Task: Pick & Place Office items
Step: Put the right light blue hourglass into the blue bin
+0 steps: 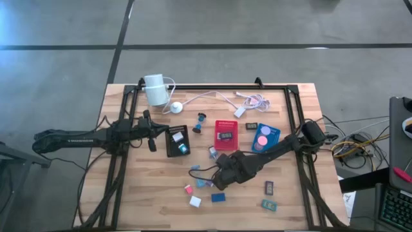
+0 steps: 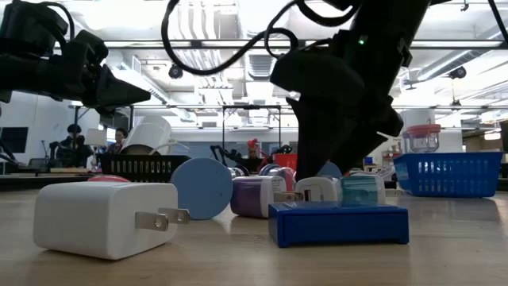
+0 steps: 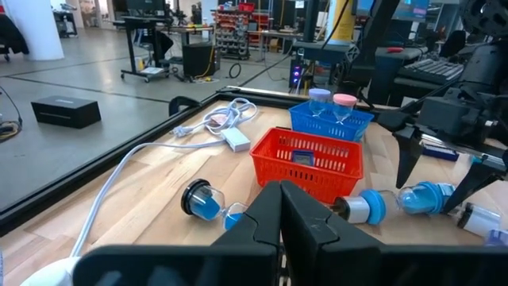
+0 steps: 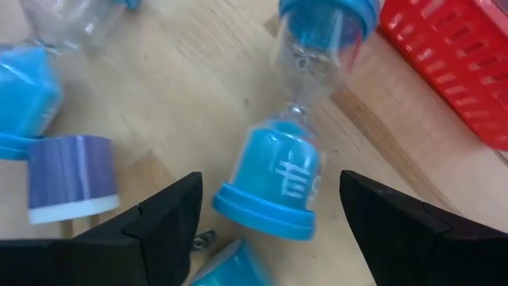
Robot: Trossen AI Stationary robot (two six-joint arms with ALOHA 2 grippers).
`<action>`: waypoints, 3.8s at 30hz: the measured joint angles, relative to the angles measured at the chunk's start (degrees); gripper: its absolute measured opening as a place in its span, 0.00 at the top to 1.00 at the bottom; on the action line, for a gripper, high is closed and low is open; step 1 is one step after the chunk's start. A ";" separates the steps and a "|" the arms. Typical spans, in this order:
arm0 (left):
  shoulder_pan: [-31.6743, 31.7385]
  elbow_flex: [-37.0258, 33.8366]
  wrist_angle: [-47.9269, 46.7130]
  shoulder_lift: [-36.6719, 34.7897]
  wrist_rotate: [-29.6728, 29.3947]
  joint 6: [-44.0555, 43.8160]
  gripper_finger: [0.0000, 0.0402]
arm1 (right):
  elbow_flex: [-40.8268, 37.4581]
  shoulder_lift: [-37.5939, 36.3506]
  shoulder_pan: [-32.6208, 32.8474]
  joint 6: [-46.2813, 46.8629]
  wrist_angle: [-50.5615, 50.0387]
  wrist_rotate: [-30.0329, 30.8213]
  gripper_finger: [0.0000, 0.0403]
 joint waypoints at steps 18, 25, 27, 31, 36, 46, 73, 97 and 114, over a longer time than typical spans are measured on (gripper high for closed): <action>-0.01 -0.02 -0.12 0.00 0.00 0.02 0.97 | 0.00 2.10 -0.35 -2.28 0.18 -2.10 0.52; 0.00 -0.02 -0.19 0.00 0.00 0.02 0.97 | 0.00 1.97 -0.35 -4.52 0.16 -2.00 0.52; 0.02 -0.02 -0.34 0.00 0.00 0.02 0.97 | 0.00 1.95 -0.28 -5.01 0.16 -2.00 0.52; 0.01 -0.02 -0.42 0.01 0.00 0.04 0.97 | -0.02 1.02 0.29 -7.74 0.14 -2.04 0.52; 0.01 -0.02 -0.62 0.00 0.01 -0.72 0.97 | -0.02 -1.46 1.15 -10.89 0.11 -1.62 0.52; -0.02 -0.02 -0.90 0.02 9.62 -1.70 0.97 | -0.02 -6.31 3.39 -26.69 -0.08 3.11 0.52; -5.80 17.16 0.15 17.69 11.85 -6.44 0.81 | -0.02 -16.70 0.65 -55.07 -2.86 15.01 0.52; -12.16 45.33 -5.65 47.98 10.51 10.99 0.13 | 0.00 -23.98 -2.78 -60.10 -3.38 4.43 0.52; -12.38 47.66 -7.50 51.34 14.48 12.14 0.13 | 5.07 -23.78 -3.83 -57.75 -6.50 3.49 0.52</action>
